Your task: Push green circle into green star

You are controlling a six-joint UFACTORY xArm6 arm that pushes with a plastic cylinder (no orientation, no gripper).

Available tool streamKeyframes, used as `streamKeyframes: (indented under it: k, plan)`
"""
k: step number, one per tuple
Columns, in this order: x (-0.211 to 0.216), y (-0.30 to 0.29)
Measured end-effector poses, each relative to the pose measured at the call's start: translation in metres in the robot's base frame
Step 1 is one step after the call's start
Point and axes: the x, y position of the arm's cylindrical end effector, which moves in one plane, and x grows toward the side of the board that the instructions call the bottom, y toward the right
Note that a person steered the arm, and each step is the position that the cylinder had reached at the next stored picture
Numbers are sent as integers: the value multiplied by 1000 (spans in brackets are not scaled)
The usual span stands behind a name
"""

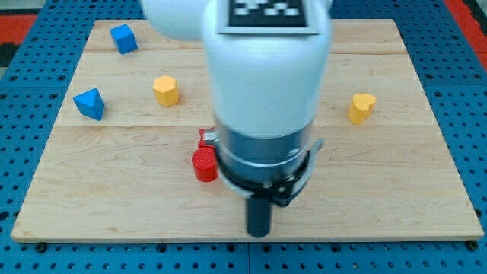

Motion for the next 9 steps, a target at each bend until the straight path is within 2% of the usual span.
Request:
streamKeyframes:
  k: [1,2,3,4,5,6,7,9]
  plan:
    - [-33,1]
    - [-24,4]
    - [-19,35]
    - [-90,74]
    - [-137,62]
    - [-172,43]
    - [-186,28]
    - [-129,17]
